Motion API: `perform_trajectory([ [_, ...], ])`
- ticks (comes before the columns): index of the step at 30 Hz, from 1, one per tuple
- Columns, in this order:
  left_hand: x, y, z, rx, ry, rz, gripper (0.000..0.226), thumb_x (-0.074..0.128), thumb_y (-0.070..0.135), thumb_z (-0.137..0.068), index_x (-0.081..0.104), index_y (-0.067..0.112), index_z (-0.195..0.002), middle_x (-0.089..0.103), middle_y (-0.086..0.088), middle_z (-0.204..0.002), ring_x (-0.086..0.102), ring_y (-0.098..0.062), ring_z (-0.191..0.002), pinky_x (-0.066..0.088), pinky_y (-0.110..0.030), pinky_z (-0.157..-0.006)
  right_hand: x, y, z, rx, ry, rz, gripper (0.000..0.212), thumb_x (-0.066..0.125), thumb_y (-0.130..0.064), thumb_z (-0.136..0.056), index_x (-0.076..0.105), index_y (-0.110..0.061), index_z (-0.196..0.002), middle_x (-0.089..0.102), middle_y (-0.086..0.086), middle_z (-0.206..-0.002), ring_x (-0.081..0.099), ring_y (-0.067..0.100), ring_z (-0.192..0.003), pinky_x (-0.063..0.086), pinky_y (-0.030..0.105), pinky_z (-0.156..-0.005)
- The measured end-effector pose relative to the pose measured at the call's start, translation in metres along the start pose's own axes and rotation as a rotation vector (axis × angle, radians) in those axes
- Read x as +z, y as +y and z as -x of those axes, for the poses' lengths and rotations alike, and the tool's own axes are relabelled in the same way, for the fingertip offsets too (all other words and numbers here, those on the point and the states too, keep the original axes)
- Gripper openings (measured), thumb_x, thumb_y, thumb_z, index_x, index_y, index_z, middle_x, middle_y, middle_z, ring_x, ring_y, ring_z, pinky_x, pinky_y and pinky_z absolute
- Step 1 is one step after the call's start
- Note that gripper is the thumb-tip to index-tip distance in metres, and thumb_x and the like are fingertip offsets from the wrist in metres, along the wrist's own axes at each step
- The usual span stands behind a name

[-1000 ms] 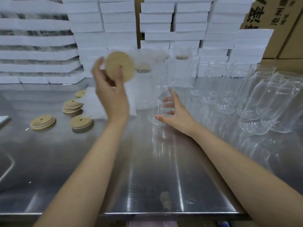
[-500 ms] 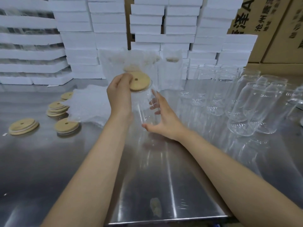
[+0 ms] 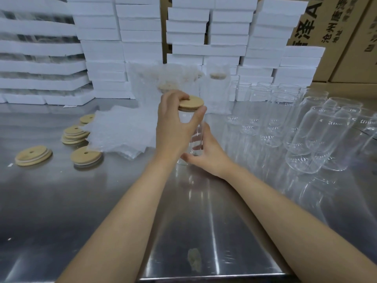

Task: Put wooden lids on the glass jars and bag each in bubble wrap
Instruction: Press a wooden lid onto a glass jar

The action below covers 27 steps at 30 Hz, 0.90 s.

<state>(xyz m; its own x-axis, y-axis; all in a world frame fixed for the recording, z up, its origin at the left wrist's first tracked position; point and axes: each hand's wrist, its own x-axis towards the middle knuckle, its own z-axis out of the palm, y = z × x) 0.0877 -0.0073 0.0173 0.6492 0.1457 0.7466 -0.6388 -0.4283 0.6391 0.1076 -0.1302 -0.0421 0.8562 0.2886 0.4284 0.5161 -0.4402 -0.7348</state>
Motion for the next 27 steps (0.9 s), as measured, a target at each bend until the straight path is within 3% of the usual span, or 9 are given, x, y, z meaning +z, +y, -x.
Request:
perform_trajectory([
  [4,0.002,-0.004,-0.002,0.050,-0.029,-0.116,0.052,0.074,0.046,-0.074,0.054,0.022,-0.114,0.047,0.010,-0.119,0.050,-0.006,-0.108,0.035,-0.002,-0.077,0.000,-0.001,-0.002,0.027,0.063,0.040,0.085,0.079,-0.043,-0.071,0.014,-0.055,-0.124,0.046,-0.010,-0.123,0.053,0.001,-0.107,0.048,0.022,-0.084],
  [9,0.008,-0.008,-0.011,0.086,-0.124,-0.213,0.053,0.073,0.045,-0.075,0.053,0.022,-0.118,0.047,0.011,-0.126,0.049,-0.009,-0.113,0.046,-0.024,-0.079,-0.003,0.002,-0.003,0.098,0.133,0.032,0.086,0.077,-0.048,-0.067,0.011,-0.060,-0.121,0.043,-0.017,-0.123,0.049,-0.008,-0.104,0.046,0.021,-0.082],
  [12,0.010,-0.013,-0.011,0.110,-0.148,-0.253,0.056,0.071,0.046,-0.079,0.052,0.022,-0.126,0.045,0.008,-0.138,0.040,-0.013,-0.127,0.043,-0.033,-0.098,-0.004,0.006,-0.004,0.127,0.136,0.014,0.099,0.078,-0.047,-0.068,0.011,-0.051,-0.141,0.042,-0.023,-0.123,0.048,-0.011,-0.105,0.043,0.015,-0.080],
  [14,0.011,-0.013,-0.006,0.156,-0.157,-0.328,0.062,0.067,0.045,-0.085,0.044,0.022,-0.138,0.035,0.000,-0.150,0.027,-0.021,-0.140,0.031,-0.037,-0.112,-0.005,0.010,-0.007,0.135,0.144,0.000,0.112,0.080,-0.039,-0.070,0.003,-0.036,-0.152,0.041,-0.023,-0.127,0.049,-0.007,-0.108,0.041,0.007,-0.077],
  [16,0.008,-0.014,0.002,0.272,-0.131,-0.527,0.064,0.056,0.042,-0.093,0.033,0.020,-0.147,0.029,-0.010,-0.153,0.024,-0.029,-0.142,0.024,-0.039,-0.113,-0.008,0.014,-0.009,0.151,0.182,-0.024,0.115,0.081,-0.026,-0.075,-0.001,-0.024,-0.155,0.041,-0.010,-0.130,0.049,0.004,-0.111,0.038,0.000,-0.074],
  [18,-0.004,-0.017,0.002,0.301,0.045,-0.604,0.050,0.050,0.031,-0.097,0.040,0.015,-0.143,0.042,-0.015,-0.142,0.039,-0.032,-0.131,0.034,-0.040,-0.104,-0.014,0.017,-0.010,0.182,0.237,-0.044,0.113,0.079,-0.020,-0.078,-0.004,-0.023,-0.155,0.039,-0.001,-0.132,0.046,0.013,-0.117,0.037,-0.003,-0.071],
  [21,-0.031,-0.031,-0.012,-0.011,0.222,-0.698,0.038,0.049,0.018,-0.086,0.054,0.009,-0.123,0.050,-0.014,-0.121,0.046,-0.031,-0.112,0.032,-0.038,-0.087,-0.023,0.023,-0.010,0.213,0.279,-0.048,0.110,0.076,-0.019,-0.082,-0.006,-0.022,-0.155,0.037,0.002,-0.138,0.043,0.016,-0.124,0.038,-0.001,-0.070],
  [24,-0.050,-0.058,-0.009,-0.391,-0.050,-0.947,0.042,0.052,0.038,-0.088,0.053,0.006,-0.115,0.044,-0.017,-0.124,0.038,-0.034,-0.117,0.027,-0.043,-0.092,-0.025,0.022,-0.009,0.223,0.271,-0.051,0.108,0.074,-0.019,-0.085,-0.007,-0.020,-0.155,0.035,0.005,-0.143,0.041,0.016,-0.127,0.035,0.012,-0.088],
  [27,-0.055,-0.073,0.000,-0.438,-0.182,-1.031,0.033,0.055,0.035,-0.090,0.057,0.007,-0.107,0.051,-0.016,-0.115,0.043,-0.033,-0.110,0.027,-0.041,-0.088,-0.023,0.020,-0.009,0.231,0.260,-0.051,0.107,0.073,-0.019,-0.086,-0.008,-0.020,-0.155,0.033,0.005,-0.145,0.039,0.016,-0.129,0.033,0.023,-0.097],
])
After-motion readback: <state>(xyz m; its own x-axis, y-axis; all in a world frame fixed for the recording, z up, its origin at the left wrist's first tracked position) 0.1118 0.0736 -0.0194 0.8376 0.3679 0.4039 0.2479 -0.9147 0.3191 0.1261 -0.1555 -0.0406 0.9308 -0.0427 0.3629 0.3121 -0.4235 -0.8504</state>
